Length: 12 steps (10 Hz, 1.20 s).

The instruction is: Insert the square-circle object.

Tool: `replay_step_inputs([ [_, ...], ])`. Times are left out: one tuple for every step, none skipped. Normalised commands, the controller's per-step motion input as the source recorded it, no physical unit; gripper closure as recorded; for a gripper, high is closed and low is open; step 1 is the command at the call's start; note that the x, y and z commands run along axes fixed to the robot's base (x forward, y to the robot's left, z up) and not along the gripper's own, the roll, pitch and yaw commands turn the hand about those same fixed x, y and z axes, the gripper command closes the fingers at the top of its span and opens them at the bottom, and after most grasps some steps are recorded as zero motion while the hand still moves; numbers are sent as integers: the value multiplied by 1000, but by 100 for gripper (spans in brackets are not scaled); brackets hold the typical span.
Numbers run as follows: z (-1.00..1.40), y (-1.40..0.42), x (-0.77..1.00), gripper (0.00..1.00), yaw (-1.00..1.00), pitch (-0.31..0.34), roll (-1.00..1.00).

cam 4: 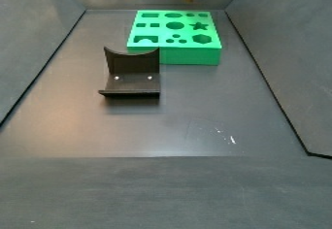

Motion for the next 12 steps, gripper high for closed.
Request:
replay_step_inputs([
  [-271, 0, 0, 100, -1000, 0, 0],
  [-280, 0, 0, 100, -1000, 0, 0],
  [-280, 0, 0, 100, -1000, 0, 0],
  [-266, 0, 0, 100, -1000, 0, 0],
  [-266, 0, 0, 100, -1000, 0, 0],
  [-246, 0, 0, 100, -1000, 0, 0],
  [-240, 0, 0, 100, -1000, 0, 0],
  [-234, 0, 0, 100, -1000, 0, 0],
  [-220, 0, 0, 100, -1000, 0, 0],
  [-200, 0, 0, 100, -1000, 0, 4],
  [-186, 0, 0, 100, -1000, 0, 0],
  [-183, 0, 0, 100, -1000, 0, 0],
])
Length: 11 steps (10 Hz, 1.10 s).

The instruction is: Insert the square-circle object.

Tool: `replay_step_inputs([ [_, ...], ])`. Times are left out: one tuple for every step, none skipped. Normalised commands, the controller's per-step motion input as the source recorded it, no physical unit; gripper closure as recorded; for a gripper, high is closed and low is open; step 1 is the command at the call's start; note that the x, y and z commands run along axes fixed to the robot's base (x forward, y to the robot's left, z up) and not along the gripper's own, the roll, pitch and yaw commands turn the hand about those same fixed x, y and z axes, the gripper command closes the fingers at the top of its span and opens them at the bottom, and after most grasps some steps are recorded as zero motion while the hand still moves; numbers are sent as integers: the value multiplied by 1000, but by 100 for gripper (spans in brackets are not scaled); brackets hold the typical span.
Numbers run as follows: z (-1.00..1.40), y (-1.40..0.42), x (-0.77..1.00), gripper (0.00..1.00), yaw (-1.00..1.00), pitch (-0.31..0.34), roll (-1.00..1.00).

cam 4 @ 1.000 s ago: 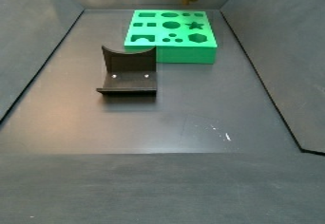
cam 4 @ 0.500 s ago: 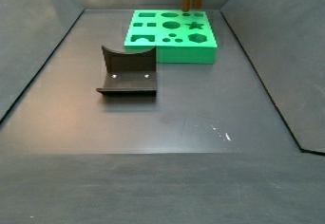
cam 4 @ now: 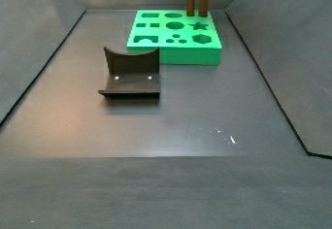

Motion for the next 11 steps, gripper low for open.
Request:
replay_step_inputs([
  [-197, 0, 0, 100, -1000, 0, 4],
  [-197, 0, 0, 100, -1000, 0, 11],
  [-257, 46, -69, 100, -597, 0, 0],
  [-520, 91, -360, 100, 0, -354, -101],
  [-466, 100, -286, 100, 26, -361, -156],
  [-457, 197, -151, 100, 269, -324, -187],
  [-463, 149, -134, 100, 306, -263, -213],
  [-614, 0, 0, 100, 171, -189, -154],
  [-209, -71, 0, 100, 0, -46, 0],
  [0, 0, 17, 100, 0, 30, 0],
  [0, 0, 0, 100, 0, 0, 0],
])
